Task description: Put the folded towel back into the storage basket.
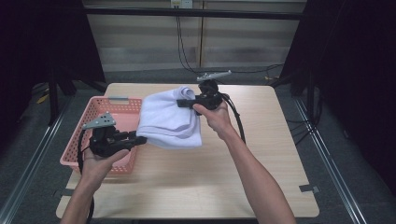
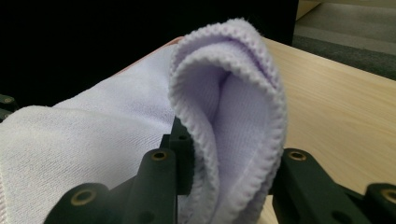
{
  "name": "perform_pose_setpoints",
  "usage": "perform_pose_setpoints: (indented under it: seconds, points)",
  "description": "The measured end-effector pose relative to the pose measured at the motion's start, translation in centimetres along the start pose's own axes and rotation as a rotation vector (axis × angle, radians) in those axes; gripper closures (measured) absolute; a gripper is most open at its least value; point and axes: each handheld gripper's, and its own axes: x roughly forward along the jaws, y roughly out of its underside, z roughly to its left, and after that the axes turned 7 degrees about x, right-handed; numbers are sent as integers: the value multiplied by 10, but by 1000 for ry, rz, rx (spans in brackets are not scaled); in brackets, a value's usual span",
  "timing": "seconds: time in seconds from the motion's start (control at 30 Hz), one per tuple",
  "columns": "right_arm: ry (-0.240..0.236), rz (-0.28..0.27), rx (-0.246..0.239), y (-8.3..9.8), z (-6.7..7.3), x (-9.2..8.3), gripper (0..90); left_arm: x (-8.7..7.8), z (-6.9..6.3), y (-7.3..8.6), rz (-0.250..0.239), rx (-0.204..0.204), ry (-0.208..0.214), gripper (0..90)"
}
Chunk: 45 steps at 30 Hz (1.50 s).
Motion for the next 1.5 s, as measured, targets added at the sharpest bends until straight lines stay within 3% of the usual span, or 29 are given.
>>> perform_pose_setpoints:
  seconds: [0.07,0.53,0.87,0.93,1.0,1.17,1.33,1.5]
  points:
    - [-7,8,-1,-5,3,8,686,-8,5,4,-16,-20,-27,675]
    - [-46,27,18,-22,27,59,688,-46,33,18,-34,-70,-109,676]
    - [-71,48,-23,-43,54,95,689,-81,53,29,-42,-101,-177,677]
    - [-71,55,-26,-46,60,104,690,-89,55,33,-72,-116,-198,677]
    - [-71,61,-31,-47,65,110,690,-94,58,36,-54,-113,-207,677]
    - [-81,77,-33,-49,74,126,691,-105,68,45,-71,-150,-217,678]
    - [-86,83,-39,-53,82,141,691,-113,77,53,-53,-178,-243,679]
    - [-74,83,-7,-48,88,160,692,-122,89,63,-38,-209,-269,680]
